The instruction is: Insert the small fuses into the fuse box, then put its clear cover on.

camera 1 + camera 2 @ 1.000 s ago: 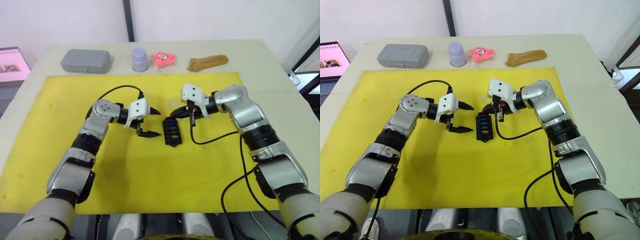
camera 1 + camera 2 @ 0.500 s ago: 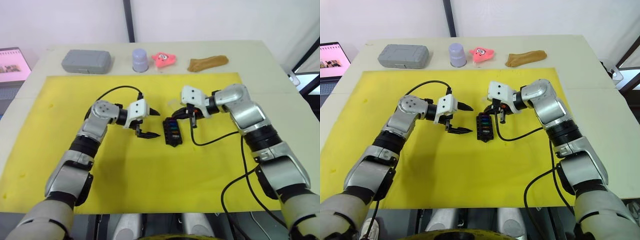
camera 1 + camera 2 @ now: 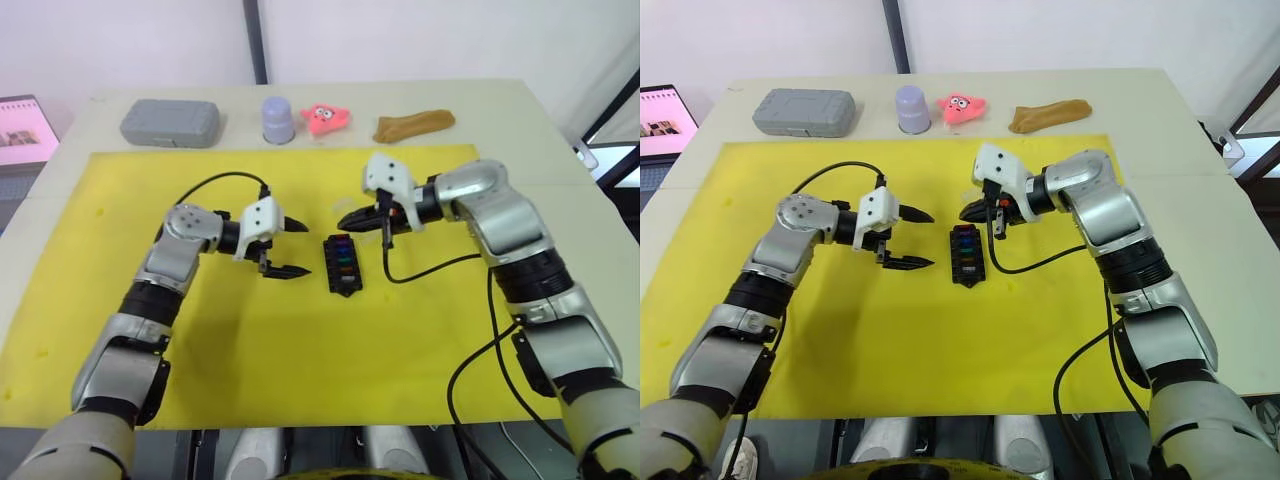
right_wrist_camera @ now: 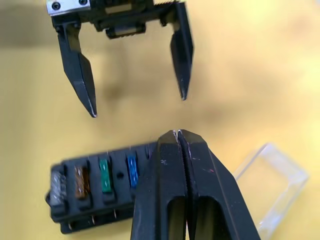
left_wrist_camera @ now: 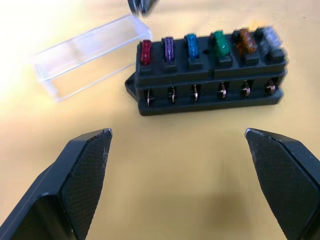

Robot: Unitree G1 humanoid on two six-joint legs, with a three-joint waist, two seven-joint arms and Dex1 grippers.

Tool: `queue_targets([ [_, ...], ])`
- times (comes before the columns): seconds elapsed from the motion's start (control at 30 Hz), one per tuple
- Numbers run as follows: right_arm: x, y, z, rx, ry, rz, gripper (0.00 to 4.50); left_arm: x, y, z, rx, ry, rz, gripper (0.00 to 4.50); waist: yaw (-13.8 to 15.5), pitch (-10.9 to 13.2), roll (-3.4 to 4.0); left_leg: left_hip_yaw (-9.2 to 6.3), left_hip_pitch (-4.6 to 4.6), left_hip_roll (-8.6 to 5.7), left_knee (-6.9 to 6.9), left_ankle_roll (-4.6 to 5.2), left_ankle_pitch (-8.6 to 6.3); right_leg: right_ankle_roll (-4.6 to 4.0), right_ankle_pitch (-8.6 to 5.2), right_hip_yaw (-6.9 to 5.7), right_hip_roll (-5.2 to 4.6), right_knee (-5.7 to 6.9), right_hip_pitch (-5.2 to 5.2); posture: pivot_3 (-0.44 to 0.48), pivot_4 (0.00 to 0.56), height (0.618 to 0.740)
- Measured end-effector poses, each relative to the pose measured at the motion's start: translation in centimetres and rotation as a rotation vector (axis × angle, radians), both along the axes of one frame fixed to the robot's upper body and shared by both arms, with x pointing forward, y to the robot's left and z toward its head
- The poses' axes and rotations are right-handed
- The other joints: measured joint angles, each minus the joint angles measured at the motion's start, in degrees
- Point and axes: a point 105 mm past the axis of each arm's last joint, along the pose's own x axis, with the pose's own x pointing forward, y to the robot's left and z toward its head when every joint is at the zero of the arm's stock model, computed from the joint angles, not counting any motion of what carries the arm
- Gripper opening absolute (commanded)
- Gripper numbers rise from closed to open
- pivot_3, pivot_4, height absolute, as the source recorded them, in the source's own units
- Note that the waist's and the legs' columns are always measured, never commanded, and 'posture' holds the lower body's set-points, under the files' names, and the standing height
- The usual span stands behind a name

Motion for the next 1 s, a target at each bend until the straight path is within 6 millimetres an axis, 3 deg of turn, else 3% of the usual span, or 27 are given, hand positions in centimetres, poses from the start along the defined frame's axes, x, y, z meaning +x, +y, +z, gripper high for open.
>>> queue_targets([
  [0.13,-1.5,-3.3,0.7,-0.043,-0.056,-0.060,0.06,-1.1,3.4,0.8,-0.007,0.043,0.110,4.50,0.2,0.0,0.00,-0.08,-0.15,0.09,0.00,0.00,0.00,0.00,0.00,-0.01,-0.01,-0.07,-0.04,0.000,0.150,0.740],
  [0.23,-2.7,-6.1,-0.2,-0.084,-0.046,-0.130,0.84,-2.3,5.2,1.4,-0.015,0.063,0.173,4.50,0.4,0.0,-0.01,-0.06,-0.16,0.09,0.01,0.02,-0.01,0.00,0.00,0.00,-0.02,-0.09,-0.03,0.000,0.150,0.740],
  [0.4,-4.7,-11.0,-0.3,-0.103,-0.026,-0.298,3.11,-4.6,8.7,1.8,0.003,0.114,0.328,4.50,0.4,0.0,-0.01,0.00,-0.10,0.20,-0.01,0.05,-0.03,0.00,0.00,0.06,0.04,-0.08,0.01,0.000,0.150,0.740],
  [0.47,-5.6,-12.5,-0.1,-0.108,-0.034,-0.359,4.35,-5.3,9.8,2.6,-0.004,0.113,0.386,4.50,0.6,0.0,-0.01,0.02,-0.05,0.28,-0.04,0.18,-0.10,0.00,0.00,0.06,0.10,-0.10,0.06,0.000,0.150,0.740],
  [0.6,-6.8,-15.2,-0.9,-0.123,0.004,-0.474,4.44,-6.9,11.3,2.9,-0.004,0.131,0.465,4.50,1.0,0.0,-0.01,0.18,0.22,0.31,-0.15,0.36,-0.20,0.00,0.00,0.18,0.11,-0.18,0.26,0.000,0.150,0.740],
  [0.7,-7.1,-16.0,-0.8,-0.115,0.001,-0.518,4.44,-8.0,10.3,2.0,-0.035,0.184,0.460,4.50,1.5,0.0,0.01,0.28,0.59,0.35,-0.17,0.50,-0.28,0.00,0.00,0.25,0.12,-0.28,0.64,0.000,0.150,0.740],
  [0.83,-6.8,-14.9,-0.1,-0.105,-0.048,-0.499,4.44,-9.5,6.0,1.0,-0.110,0.233,0.374,4.50,1.8,0.0,0.01,0.26,0.63,0.38,-0.15,0.51,-0.29,0.00,0.00,0.29,0.12,-0.31,0.73,0.000,0.150,0.740],
  [1.0,-4.7,-11.5,0.8,-0.032,-0.036,-0.475,4.44,-10.1,2.2,0.3,-0.176,0.258,0.337,4.50,1.3,0.0,0.01,0.31,0.68,0.47,-0.14,0.23,-0.14,-0.02,0.01,0.37,0.16,-0.32,0.71,0.000,0.150,0.740],
])
